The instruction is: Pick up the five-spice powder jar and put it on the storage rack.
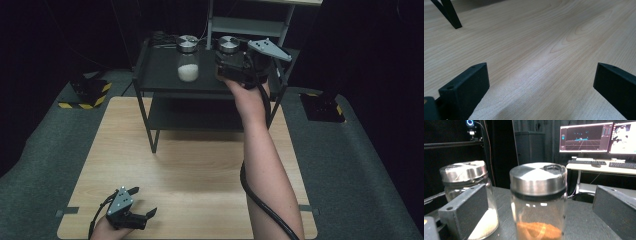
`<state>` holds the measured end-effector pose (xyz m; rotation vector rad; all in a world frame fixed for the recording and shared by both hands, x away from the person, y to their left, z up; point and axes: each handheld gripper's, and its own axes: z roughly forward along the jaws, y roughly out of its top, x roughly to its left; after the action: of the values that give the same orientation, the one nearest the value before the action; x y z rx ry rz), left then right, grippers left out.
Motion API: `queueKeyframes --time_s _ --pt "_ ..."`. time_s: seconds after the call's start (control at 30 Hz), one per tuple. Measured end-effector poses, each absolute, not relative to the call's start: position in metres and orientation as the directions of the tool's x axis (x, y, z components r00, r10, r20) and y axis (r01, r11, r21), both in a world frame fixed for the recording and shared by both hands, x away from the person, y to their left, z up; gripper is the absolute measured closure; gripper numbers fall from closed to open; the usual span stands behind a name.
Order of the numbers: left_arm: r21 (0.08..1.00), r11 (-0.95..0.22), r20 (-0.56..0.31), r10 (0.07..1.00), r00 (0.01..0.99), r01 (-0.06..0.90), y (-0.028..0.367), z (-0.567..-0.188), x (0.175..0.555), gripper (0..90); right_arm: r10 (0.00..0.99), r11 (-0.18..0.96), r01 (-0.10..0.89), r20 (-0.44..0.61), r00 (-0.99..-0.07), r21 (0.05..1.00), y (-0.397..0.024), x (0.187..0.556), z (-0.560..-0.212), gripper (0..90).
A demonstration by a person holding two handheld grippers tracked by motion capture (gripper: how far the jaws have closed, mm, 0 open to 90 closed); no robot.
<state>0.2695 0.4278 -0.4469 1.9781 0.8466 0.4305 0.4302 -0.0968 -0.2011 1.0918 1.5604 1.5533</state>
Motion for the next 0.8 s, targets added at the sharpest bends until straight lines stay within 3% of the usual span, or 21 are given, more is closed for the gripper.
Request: queueKeyframes --time_s 0.8 --pt "0.850 -0.360 -0.026 0.701 0.713 0.384 0.425 -0.447 0.270 0.5 0.877 0.018 0.074 0.020 -0.480 0.997 -0.104 0.375 -0.225 0.0"
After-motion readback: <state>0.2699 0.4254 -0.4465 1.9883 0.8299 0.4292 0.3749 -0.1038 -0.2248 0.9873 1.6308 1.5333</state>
